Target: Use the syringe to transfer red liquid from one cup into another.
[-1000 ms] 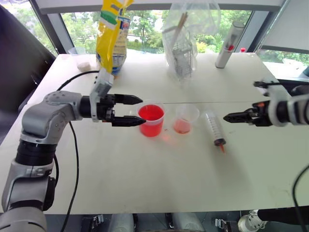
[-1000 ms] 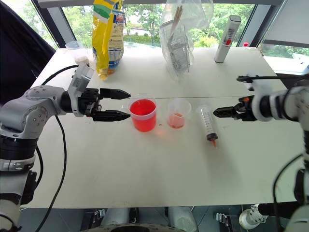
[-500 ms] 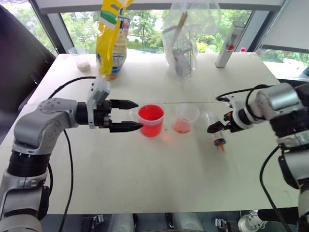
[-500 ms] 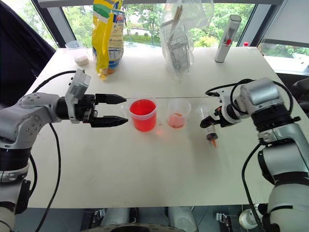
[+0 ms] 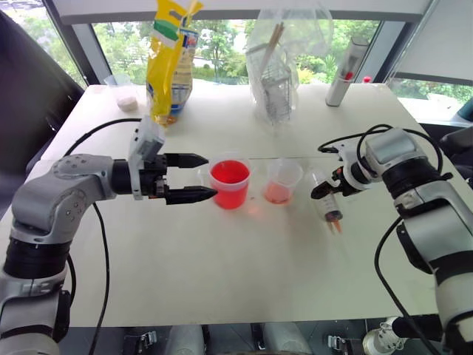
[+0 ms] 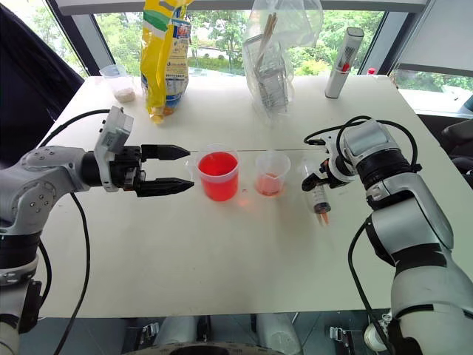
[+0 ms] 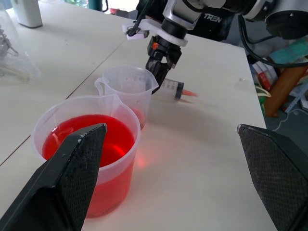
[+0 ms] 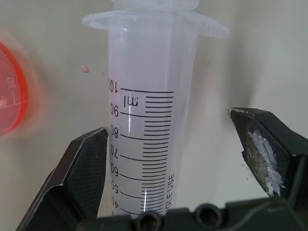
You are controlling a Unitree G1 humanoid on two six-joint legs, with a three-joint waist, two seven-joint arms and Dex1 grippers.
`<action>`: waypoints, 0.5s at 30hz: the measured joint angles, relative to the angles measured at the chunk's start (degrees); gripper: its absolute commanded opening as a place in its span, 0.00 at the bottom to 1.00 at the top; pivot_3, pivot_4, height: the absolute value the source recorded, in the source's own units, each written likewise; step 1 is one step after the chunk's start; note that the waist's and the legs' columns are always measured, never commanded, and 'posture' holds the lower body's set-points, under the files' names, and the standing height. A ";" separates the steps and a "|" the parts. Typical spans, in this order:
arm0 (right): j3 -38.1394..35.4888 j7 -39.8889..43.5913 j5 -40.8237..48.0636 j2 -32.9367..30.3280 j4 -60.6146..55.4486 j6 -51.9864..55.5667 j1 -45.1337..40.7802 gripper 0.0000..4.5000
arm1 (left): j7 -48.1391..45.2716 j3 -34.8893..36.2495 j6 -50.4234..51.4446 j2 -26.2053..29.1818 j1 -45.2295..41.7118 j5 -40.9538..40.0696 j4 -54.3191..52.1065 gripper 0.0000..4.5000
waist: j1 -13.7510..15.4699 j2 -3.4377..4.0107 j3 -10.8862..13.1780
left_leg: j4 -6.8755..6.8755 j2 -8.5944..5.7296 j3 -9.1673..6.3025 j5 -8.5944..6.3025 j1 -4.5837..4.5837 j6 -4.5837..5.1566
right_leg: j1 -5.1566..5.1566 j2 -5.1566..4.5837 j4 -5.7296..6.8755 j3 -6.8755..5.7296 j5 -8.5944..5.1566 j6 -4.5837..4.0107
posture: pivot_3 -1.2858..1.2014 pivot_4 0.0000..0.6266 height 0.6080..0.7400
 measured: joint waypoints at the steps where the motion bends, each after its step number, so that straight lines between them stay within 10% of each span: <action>1: 0.46 0.73 -1.22 0.43 0.46 -0.75 -0.05 0.80 | 0.10 0.01 0.00 0.04 0.01 -0.04 0.00 1.00 | -0.05 -0.04 -0.02 | 0.01 0.00 0.00 0.00 0.01 0.00 | 0.02 0.00 0.00 0.00 0.00 0.00 | 0.52 0.24 0.99; 6: 1.03 2.27 -5.61 2.03 1.46 -2.85 -0.29 0.32 | 0.33 0.01 -0.06 0.07 0.02 -0.07 0.00 1.00 | -0.71 -0.07 -0.05 | 0.02 0.01 -0.06 0.00 0.01 0.00 | 0.02 0.00 0.06 -0.05 0.00 0.00 | 0.52 0.24 0.99; 15: -3.98 0.99 -7.63 0.23 -12.61 3.42 6.06 0.32 | -0.01 -0.09 -0.75 0.05 -0.51 0.01 0.52 1.00 | -0.87 -0.12 -0.08 | -0.18 0.03 -0.14 0.00 0.09 0.00 | -0.01 0.01 0.19 -0.07 -0.05 -0.08 | 0.52 0.24 0.99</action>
